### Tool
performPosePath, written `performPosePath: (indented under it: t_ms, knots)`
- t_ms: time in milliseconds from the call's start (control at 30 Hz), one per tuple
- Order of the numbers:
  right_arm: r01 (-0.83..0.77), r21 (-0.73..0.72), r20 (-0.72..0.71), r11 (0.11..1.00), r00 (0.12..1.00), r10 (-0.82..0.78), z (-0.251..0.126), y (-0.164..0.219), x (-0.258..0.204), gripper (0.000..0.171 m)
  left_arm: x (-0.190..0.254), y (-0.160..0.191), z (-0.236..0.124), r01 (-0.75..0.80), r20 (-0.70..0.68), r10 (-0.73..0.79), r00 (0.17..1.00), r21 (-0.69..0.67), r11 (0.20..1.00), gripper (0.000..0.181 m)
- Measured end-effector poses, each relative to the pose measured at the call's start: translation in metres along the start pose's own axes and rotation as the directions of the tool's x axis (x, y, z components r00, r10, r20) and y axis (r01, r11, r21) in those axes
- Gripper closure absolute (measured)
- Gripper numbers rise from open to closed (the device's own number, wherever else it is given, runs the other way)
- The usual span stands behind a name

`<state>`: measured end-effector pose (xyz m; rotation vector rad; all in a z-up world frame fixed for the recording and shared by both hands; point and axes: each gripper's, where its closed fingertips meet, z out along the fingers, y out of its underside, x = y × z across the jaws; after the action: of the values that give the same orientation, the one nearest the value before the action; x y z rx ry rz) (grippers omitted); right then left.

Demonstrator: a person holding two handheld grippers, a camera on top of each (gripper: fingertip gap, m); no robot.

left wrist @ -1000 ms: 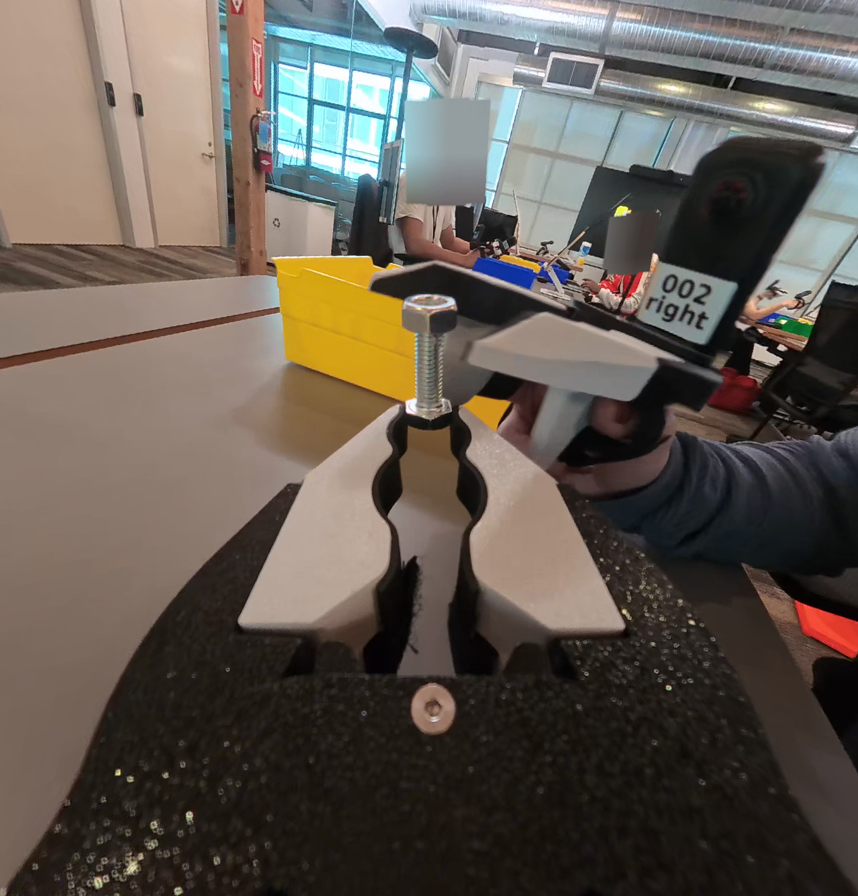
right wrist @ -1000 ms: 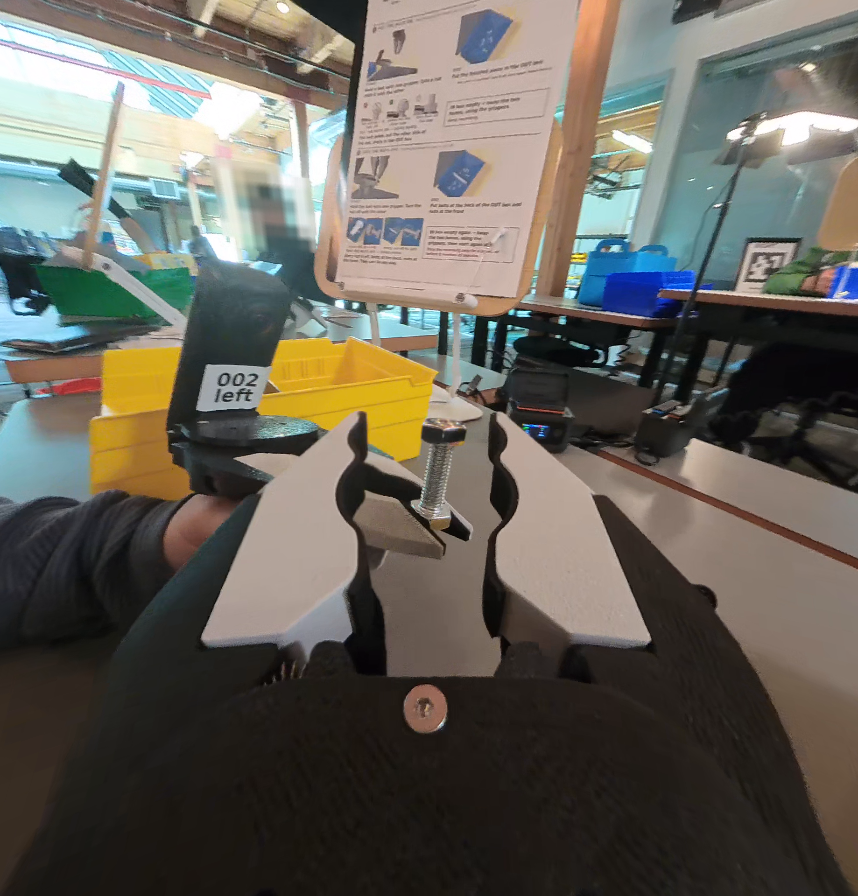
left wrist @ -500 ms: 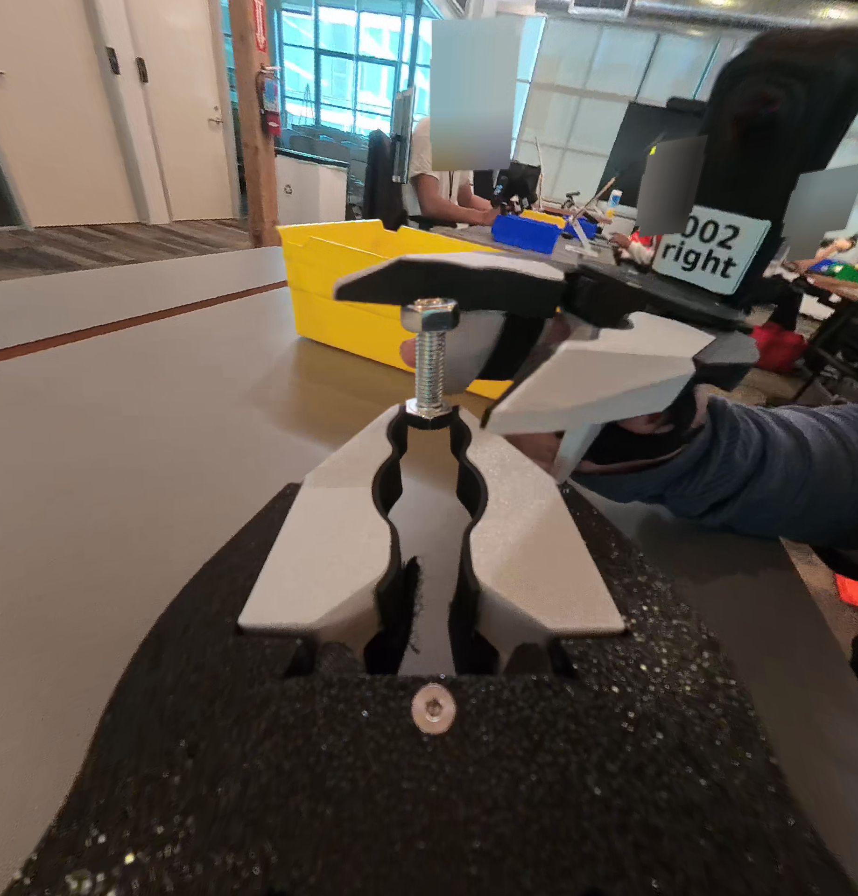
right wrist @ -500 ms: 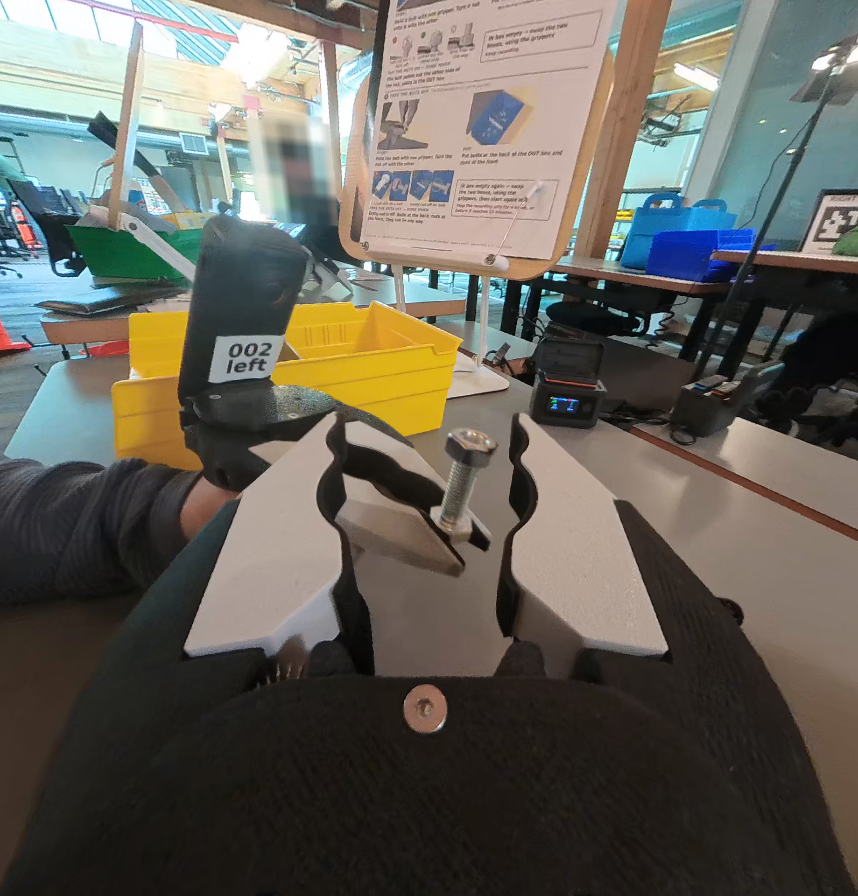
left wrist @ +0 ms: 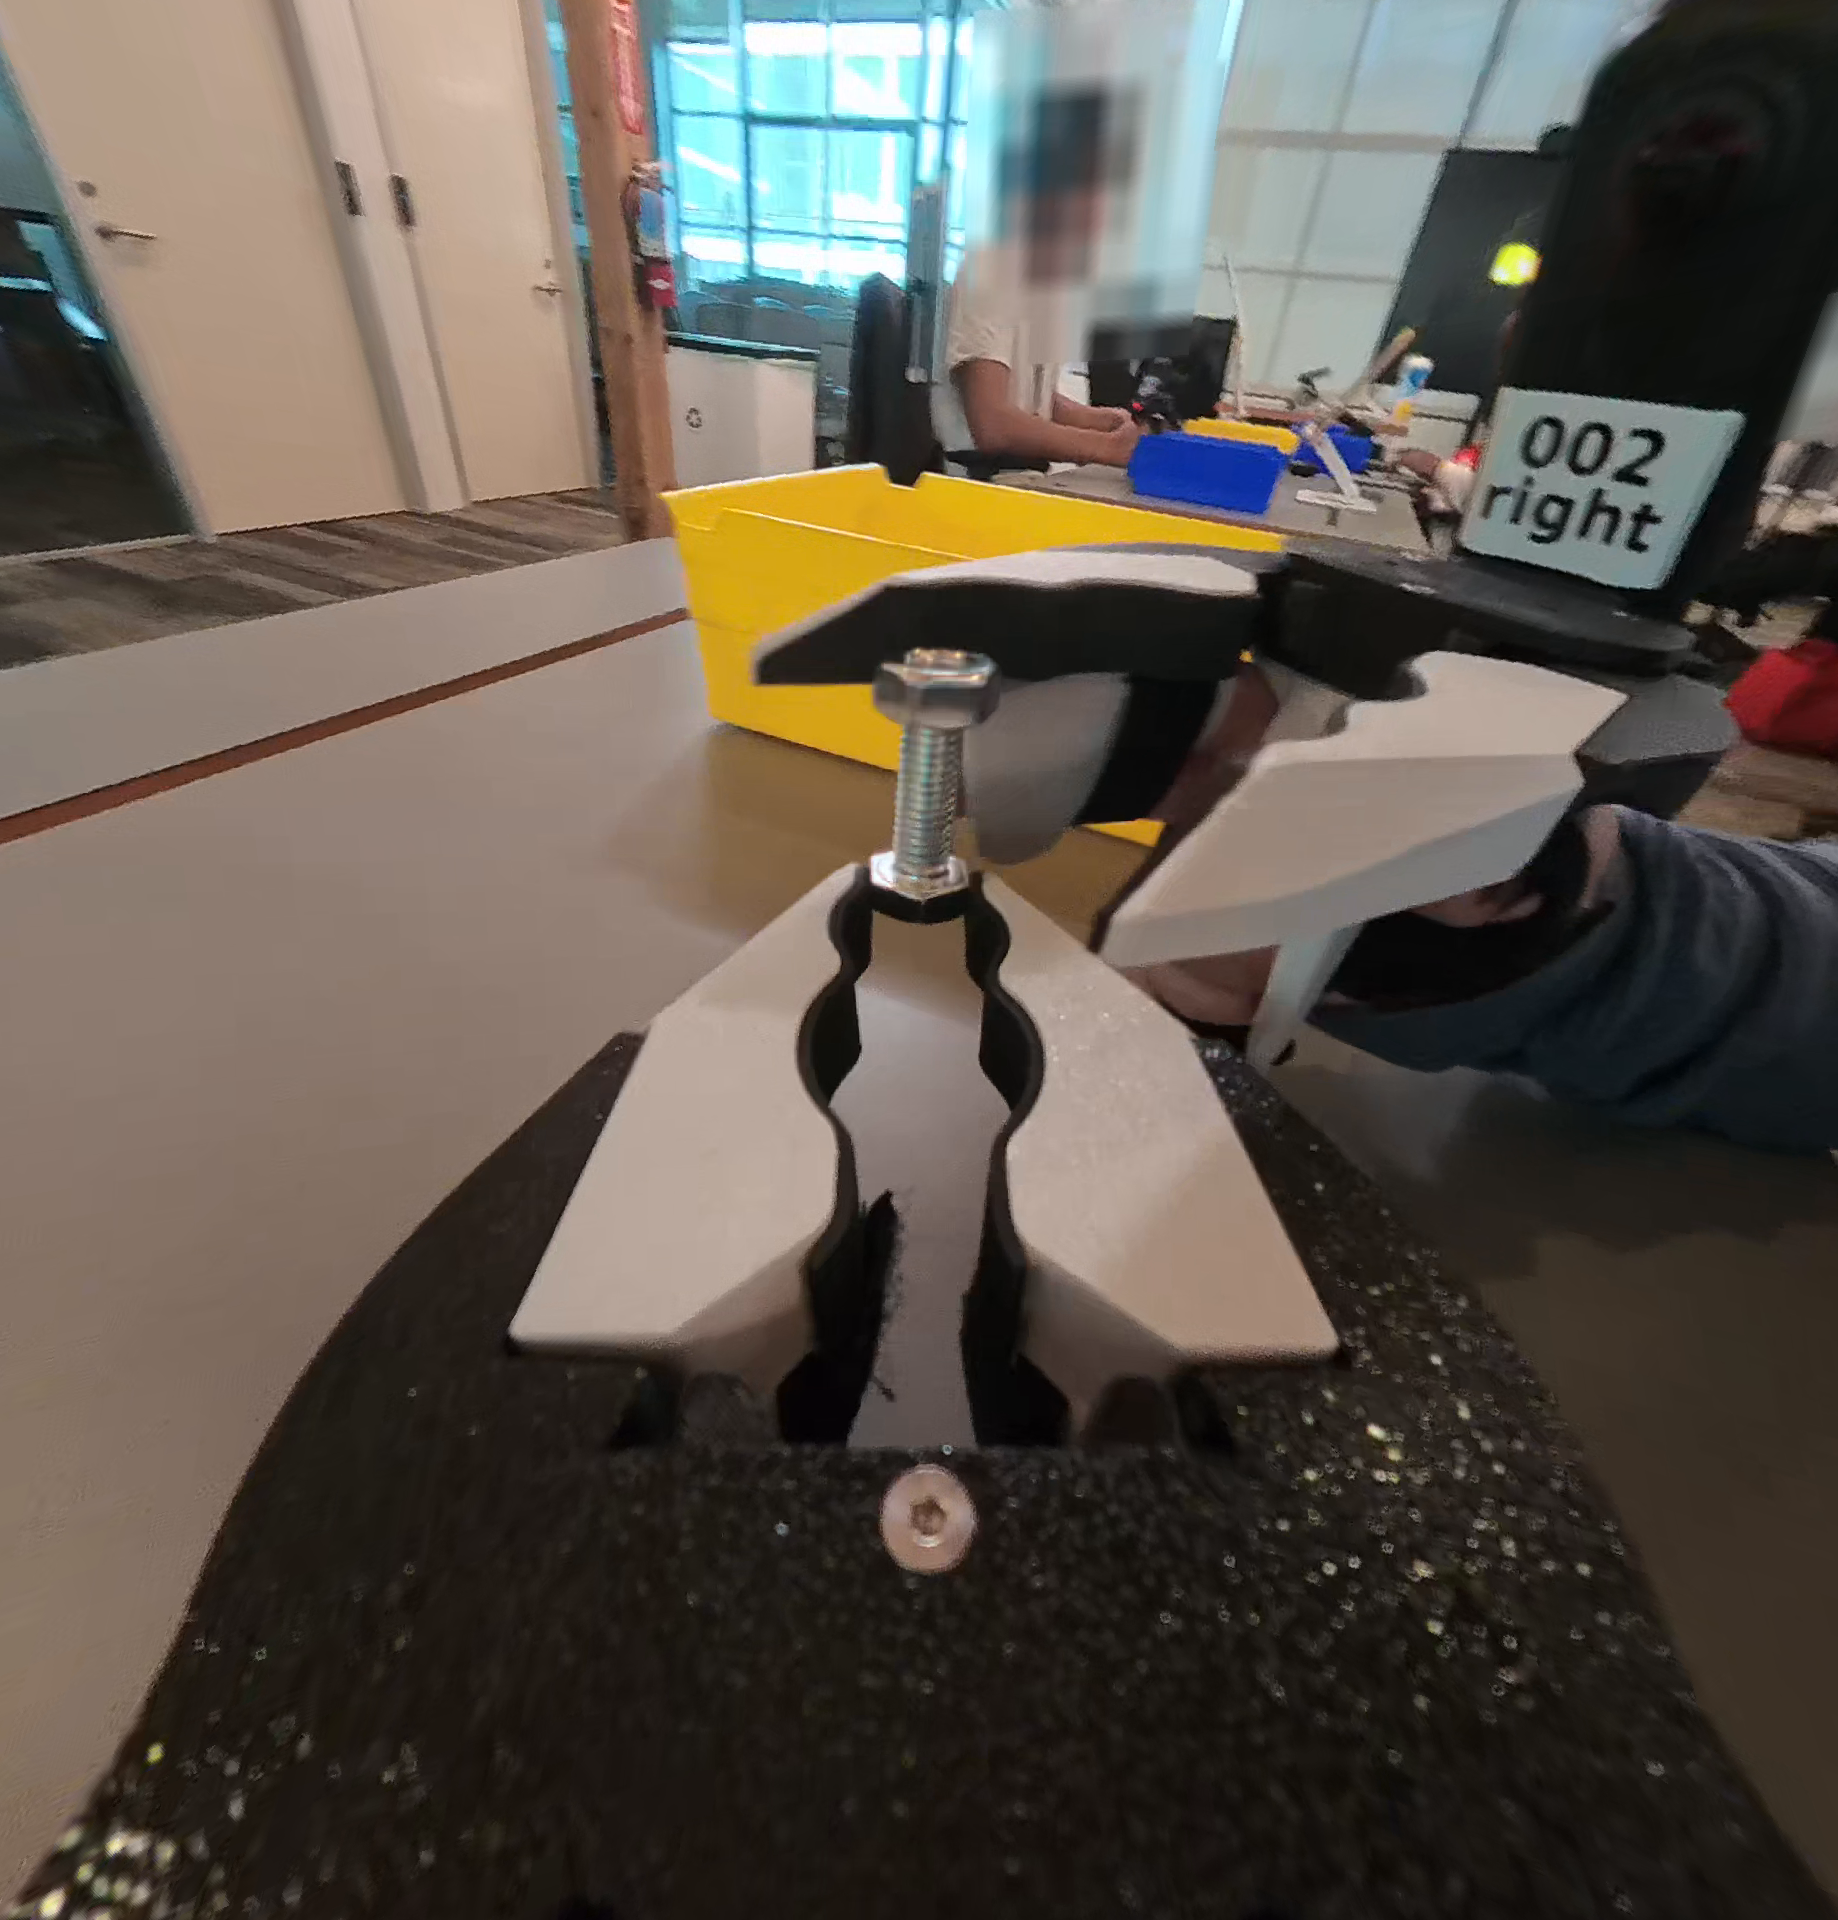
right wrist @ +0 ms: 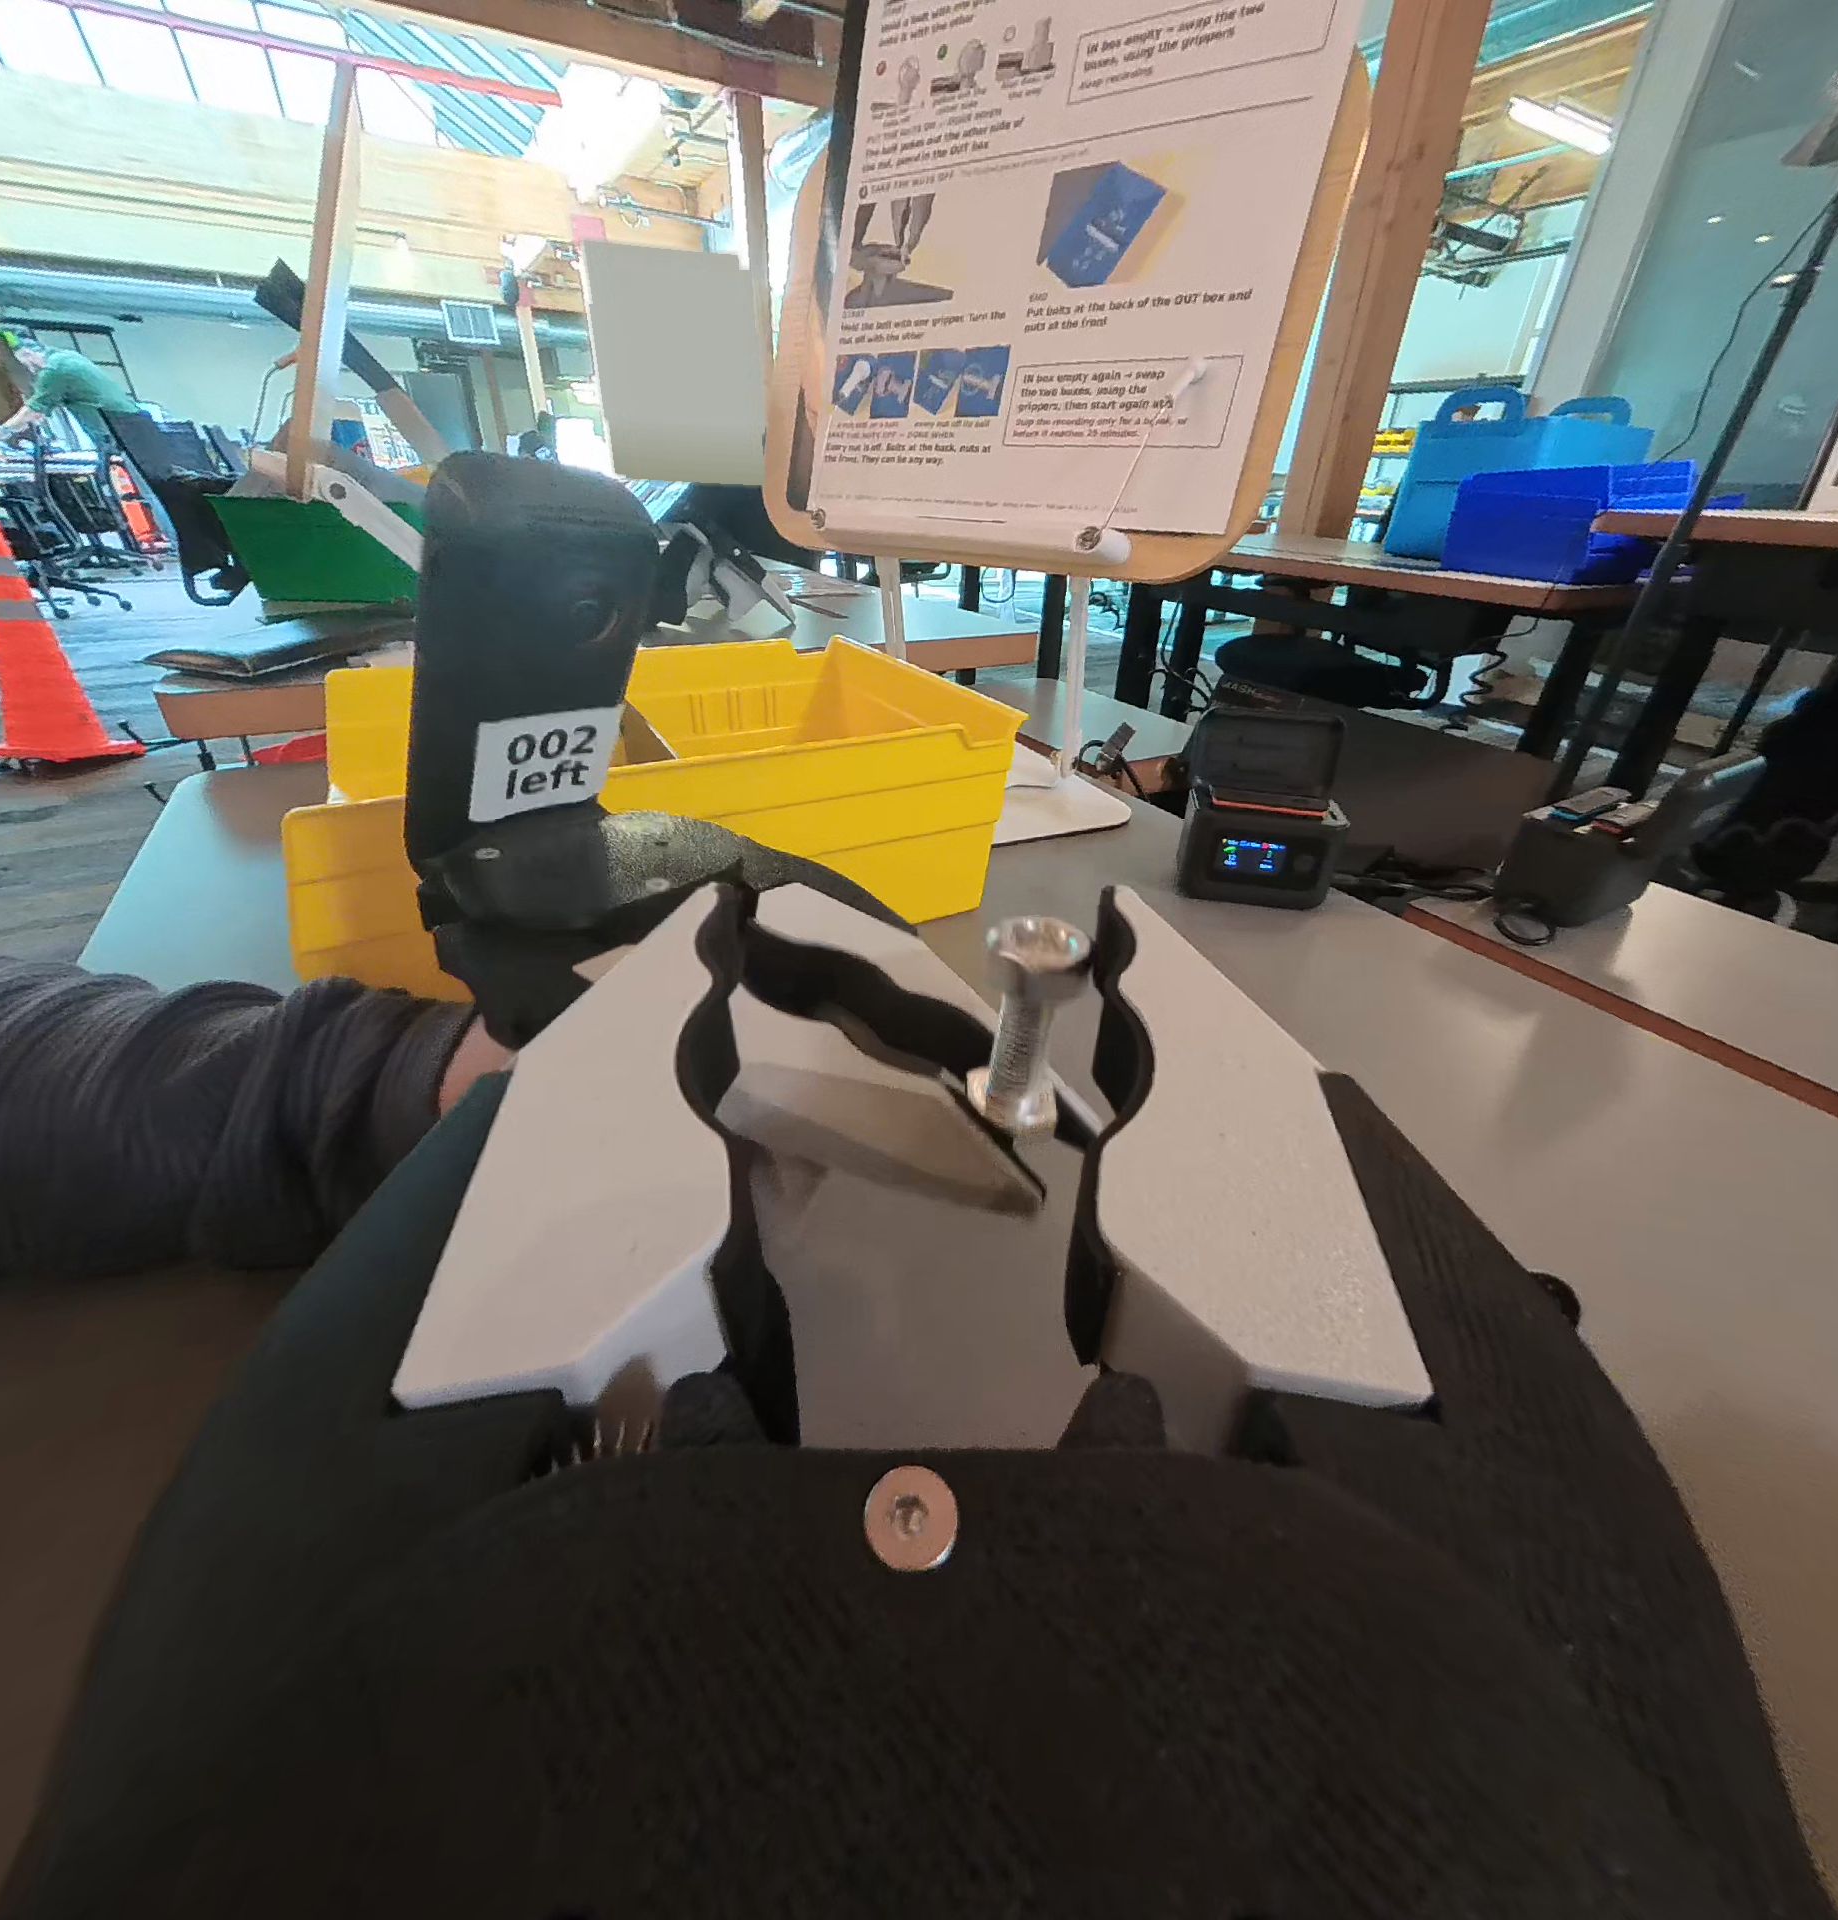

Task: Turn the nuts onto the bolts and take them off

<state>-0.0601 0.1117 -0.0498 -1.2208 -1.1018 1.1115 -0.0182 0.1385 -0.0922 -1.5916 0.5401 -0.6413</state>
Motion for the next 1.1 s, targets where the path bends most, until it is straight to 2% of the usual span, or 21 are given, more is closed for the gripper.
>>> performPosePath:
  t_ms: [100,233,333,500,667,733,833,933,1000,1100]
  knots:
    - [-0.01,0.001,-0.003,1.0,1.0,0.01,-0.003,0.0,0.004,0.112,-0.021,-0.005,-0.009,0.029,0.088,-0.032,0.996,0.038,0.999,0.165]
    - [-0.035,0.021,-0.021,0.999,0.999,0.036,-0.002,-0.001,0.009,0.11,0.0,-0.005,-0.004,-0.015,-0.014,0.016,1.0,0.034,0.999,0.165]
    - [-0.064,0.019,0.031,0.998,0.998,0.063,-0.001,0.0,0.001,0.112,0.007,0.002,0.002,-0.062,-0.018,0.062,0.998,-0.012,0.998,0.166]
    - [-0.08,0.017,0.014,0.997,0.997,0.08,-0.004,0.0,0.008,0.115,-0.027,-0.005,-0.012,0.074,0.1,-0.078,0.992,0.046,0.996,0.165]
    - [-0.096,0.044,0.008,0.994,0.995,0.095,-0.003,-0.002,0.008,0.112,0.011,-0.001,0.001,-0.004,-0.066,0.004,0.998,0.0,1.0,0.166]
    - [-0.093,0.045,0.04,0.995,0.995,0.091,-0.003,-0.002,0.001,0.115,0.012,0.004,0.004,-0.021,-0.053,0.019,0.998,-0.028,0.999,0.165]
    - [-0.084,0.028,0.014,0.996,0.996,0.084,-0.003,0.0,0.007,0.11,-0.002,0.0,-0.001,0.025,0.003,-0.025,1.0,-0.001,1.0,0.165]
    - [-0.128,0.035,0.021,0.991,0.992,0.127,-0.005,0.0,0.012,0.117,-0.02,-0.003,-0.008,0.072,0.075,-0.074,0.994,0.027,0.997,0.166]
    - [-0.134,0.043,0.006,0.99,0.991,0.134,-0.005,-0.001,0.015,0.116,-0.016,-0.006,-0.009,0.099,0.029,-0.1,0.995,0.052,0.994,0.166]
    - [-0.138,0.07,0.01,0.988,0.99,0.137,-0.005,-0.005,0.012,0.111,0.001,-0.009,-0.004,0.052,-0.034,-0.05,0.998,0.053,0.997,0.166]
